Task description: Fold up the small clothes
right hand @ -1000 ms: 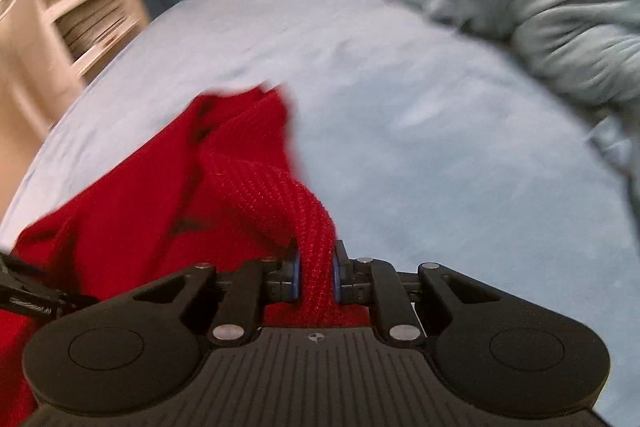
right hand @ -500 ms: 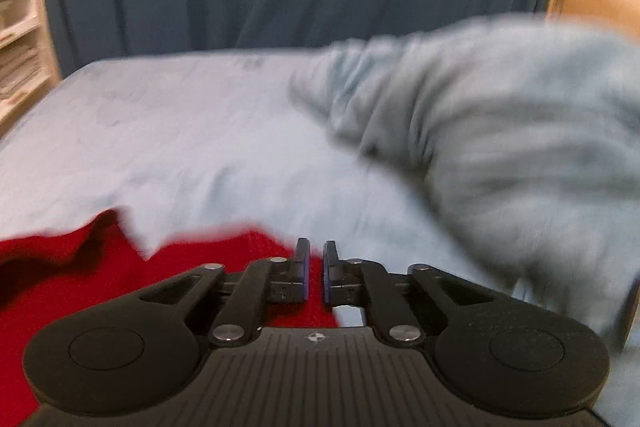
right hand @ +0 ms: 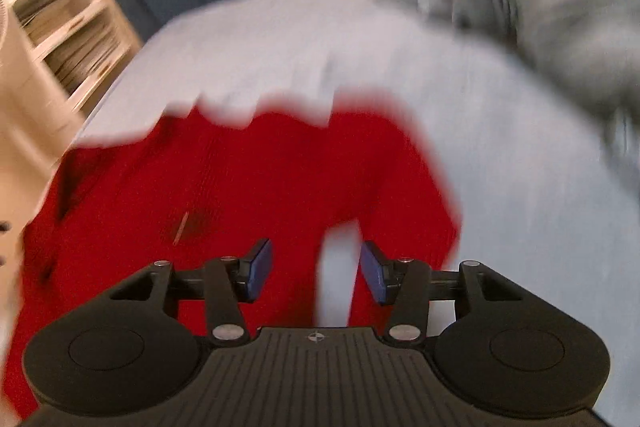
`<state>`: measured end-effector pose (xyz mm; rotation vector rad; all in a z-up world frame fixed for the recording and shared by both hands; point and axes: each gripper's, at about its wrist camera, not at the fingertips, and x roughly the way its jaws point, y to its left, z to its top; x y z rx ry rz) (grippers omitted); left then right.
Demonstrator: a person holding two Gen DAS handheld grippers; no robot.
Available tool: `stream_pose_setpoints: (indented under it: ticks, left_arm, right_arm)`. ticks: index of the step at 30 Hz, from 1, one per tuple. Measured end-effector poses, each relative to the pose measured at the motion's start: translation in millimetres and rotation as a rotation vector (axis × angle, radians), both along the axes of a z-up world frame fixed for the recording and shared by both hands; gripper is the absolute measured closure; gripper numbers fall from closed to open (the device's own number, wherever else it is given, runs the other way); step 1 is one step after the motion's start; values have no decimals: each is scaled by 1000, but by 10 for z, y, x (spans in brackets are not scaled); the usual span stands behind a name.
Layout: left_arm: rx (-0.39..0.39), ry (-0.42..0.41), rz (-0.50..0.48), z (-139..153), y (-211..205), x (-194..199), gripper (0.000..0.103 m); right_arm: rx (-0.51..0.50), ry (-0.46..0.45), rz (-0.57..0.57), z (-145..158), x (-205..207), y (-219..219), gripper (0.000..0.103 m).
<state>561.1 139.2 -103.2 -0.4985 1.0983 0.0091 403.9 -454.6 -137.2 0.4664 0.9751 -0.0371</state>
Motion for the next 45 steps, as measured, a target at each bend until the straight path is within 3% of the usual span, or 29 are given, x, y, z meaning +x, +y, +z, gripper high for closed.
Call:
stream_pose_setpoints:
  ticks: [3,4,6,7,8,9,10,11,12,13,14,16,18,20,23,26,28,30,31,32,33,34,35,36,39,40,41,43,45]
  left_arm:
    - [-86,46,-198,-115,-410,-340,3]
    - [-86,52,-261,-199,-592,-405,0]
    - [-8,95,-331,-405,-926,-383,1]
    - [41,81,-327,-460,-1045,-373,31]
    - [40,48,-307,-448,-1085,-349,97]
    - [-48,29,-281,-395,-1023,-281,99]
    - [-126,-51,-186,-224,-842,-249,103]
    - [-117,-160,-95,18,-629,-228,103]
    - [-55,-273,17,273,-371,-222,100]
    - [25,-356,165,510,-83,-249,86]
    - [93,-383,291,663,198,-279,47]
    - [116,-356,357,792,608,-358,14]
    - [96,-304,311,739,766,-540,14]
    - [43,-225,266,550,705,-718,1]
    - [-102,-102,149,118,328,-881,0]
    - [-166,34,-49,-328,-293,-954,0]
    - [-120,108,-197,-623,-813,-947,0]
    - [59,211,-293,-924,-1204,-898,0]
    - [123,218,-309,-1013,-1309,-892,4]
    - [165,175,-275,-988,-1343,-938,25]
    - [131,139,-248,-926,-1299,-949,45]
    - [35,116,-230,-831,-1172,-914,85]
    - [-77,103,-178,-721,-982,-862,86]
    - [-117,56,-97,-560,-768,-816,86]
    - [-85,-223,230,101,98,-801,82]
    - [-78,-262,367,223,429,-837,71]
    - [-64,-273,456,290,680,-865,47]
    - [-3,-238,485,313,976,-996,17]
    - [33,-210,412,259,1023,-1183,15]
  right_arm:
    - [97,81,-34,-127,-570,244,52]
    - [112,97,-40,-126,-743,341,52]
    - [138,114,-61,-181,-923,487,52]
    - [144,124,-75,-157,-987,556,52]
    - [145,147,-77,-167,-998,617,52]
    - [145,152,-74,-121,-1026,671,52]
    - [141,143,-58,-68,-1033,720,52]
    - [130,130,-25,-6,-1030,767,52]
    - [115,111,3,41,-1045,811,53]
    - [99,90,22,98,-1122,796,53]
    - [82,77,34,124,-1138,833,52]
    - [77,79,34,129,-1151,831,52]
    - [97,100,19,86,-1209,811,52]
    - [109,124,10,29,-1321,814,52]
    - [102,148,8,-20,-1472,898,52]
    - [114,161,17,-19,-1545,970,52]
    - [109,175,29,-30,-1573,1000,52]
    - [107,194,34,-56,-1582,1030,52]
    - [108,199,36,-73,-1595,1031,52]
    - [108,202,42,-83,-1592,1046,52]
    - [105,204,49,-90,-1594,1059,52]
    - [100,203,60,-97,-1597,1072,52]
    - [93,202,70,-105,-1597,1090,52]
    - [83,203,80,-111,-1590,1107,52]
    - [73,189,78,-100,-1580,1106,52]
    - [78,174,66,-82,-1590,1091,52]
    - [84,163,57,-72,-1605,1077,52]
    - [94,152,25,-61,-1660,1027,51]
    - [99,149,-11,-51,-1752,976,51]
